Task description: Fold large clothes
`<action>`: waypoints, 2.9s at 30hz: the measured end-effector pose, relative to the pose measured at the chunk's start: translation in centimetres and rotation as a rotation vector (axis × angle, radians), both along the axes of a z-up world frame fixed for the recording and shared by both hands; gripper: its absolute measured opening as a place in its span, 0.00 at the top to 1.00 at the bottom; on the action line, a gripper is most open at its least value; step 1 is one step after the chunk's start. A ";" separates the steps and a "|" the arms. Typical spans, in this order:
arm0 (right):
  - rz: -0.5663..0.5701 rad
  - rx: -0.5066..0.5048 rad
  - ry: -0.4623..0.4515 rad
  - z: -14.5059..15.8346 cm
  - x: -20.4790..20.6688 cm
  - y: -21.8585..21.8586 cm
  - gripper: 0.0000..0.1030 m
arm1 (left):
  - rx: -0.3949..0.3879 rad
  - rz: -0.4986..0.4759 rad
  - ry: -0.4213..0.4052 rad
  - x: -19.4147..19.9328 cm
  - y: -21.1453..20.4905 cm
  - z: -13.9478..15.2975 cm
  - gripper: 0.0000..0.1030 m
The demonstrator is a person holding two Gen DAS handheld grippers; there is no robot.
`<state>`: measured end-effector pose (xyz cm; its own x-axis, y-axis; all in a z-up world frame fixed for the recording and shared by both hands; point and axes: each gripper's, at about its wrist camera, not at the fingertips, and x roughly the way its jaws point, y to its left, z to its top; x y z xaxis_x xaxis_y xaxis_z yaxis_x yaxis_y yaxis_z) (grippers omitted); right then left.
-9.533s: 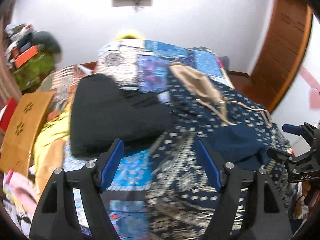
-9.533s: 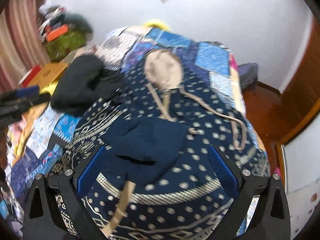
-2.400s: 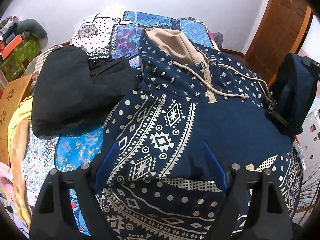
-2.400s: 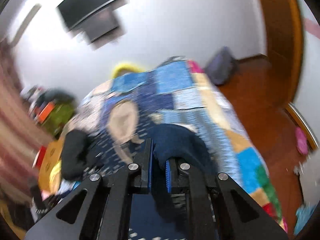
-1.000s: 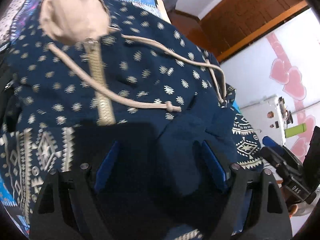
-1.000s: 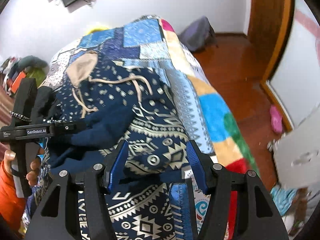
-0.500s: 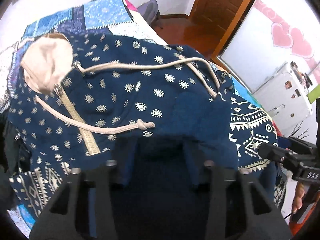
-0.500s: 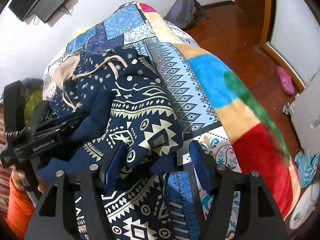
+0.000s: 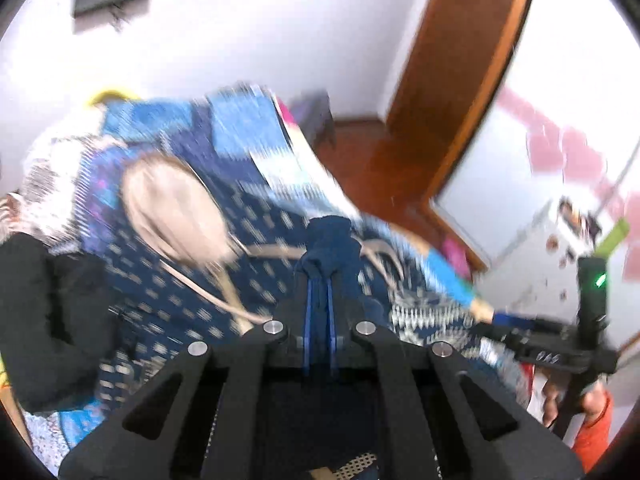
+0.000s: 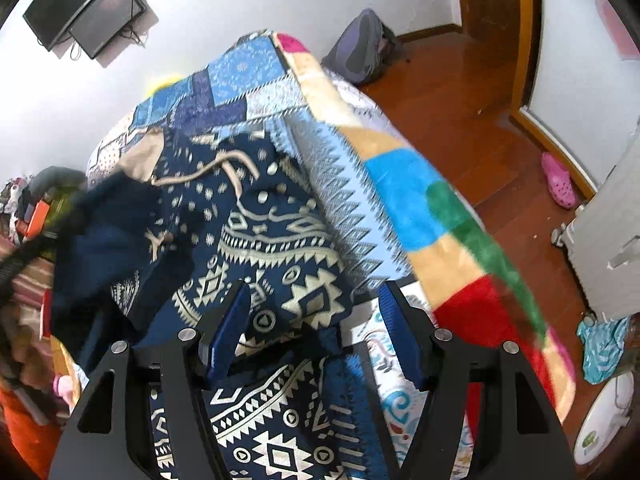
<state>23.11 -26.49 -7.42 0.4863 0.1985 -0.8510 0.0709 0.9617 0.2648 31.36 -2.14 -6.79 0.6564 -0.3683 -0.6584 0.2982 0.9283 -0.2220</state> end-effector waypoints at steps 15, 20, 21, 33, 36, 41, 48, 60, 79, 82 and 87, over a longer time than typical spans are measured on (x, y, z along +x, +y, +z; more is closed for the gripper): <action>0.080 -0.005 0.071 -2.3 2.2 2.7 0.39 | 0.100 0.427 -0.083 -5.2 12.0 -2.1 0.96; 0.074 -0.011 0.087 -3.2 2.2 3.1 0.39 | 0.081 0.466 0.055 -6.3 14.3 -7.5 0.92; 0.073 -0.010 0.086 -3.2 2.1 3.1 0.38 | 0.078 0.466 0.083 -6.6 14.7 -8.3 0.91; 0.047 -0.015 0.082 -3.2 1.6 2.4 0.32 | -0.006 0.587 0.244 -8.5 19.4 -11.8 0.64; 0.049 -0.040 0.072 -3.1 1.6 2.8 0.32 | 0.016 0.550 0.203 -7.7 17.4 -10.5 0.50; 0.059 -0.060 0.065 -3.0 1.5 3.0 0.32 | 0.045 0.429 0.221 -5.2 12.3 -10.0 0.26; 0.060 -0.026 0.071 -3.3 1.3 2.5 0.30 | 0.309 0.403 0.231 -1.7 7.3 -13.6 0.19; 0.054 -0.012 0.067 -3.9 1.6 2.3 0.24 | 0.298 0.665 0.176 -3.7 16.9 -11.5 0.14; 0.035 -0.054 0.086 -3.2 1.3 2.7 0.24 | -0.140 0.562 0.413 -6.2 20.0 -17.3 0.14; 0.048 -0.072 0.081 -2.6 0.8 3.0 0.24 | -0.125 0.516 0.421 -4.8 18.5 -17.8 0.14; 0.075 -0.137 0.065 -1.8 0.0 3.6 0.24 | -0.090 0.502 0.420 -3.3 16.6 -19.0 0.43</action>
<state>23.06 -22.86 -9.23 0.4178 0.1120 -0.9016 0.0104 0.9917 0.1281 28.08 14.47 -25.84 0.4564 -0.1504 -0.8769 -0.2949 0.9043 -0.3086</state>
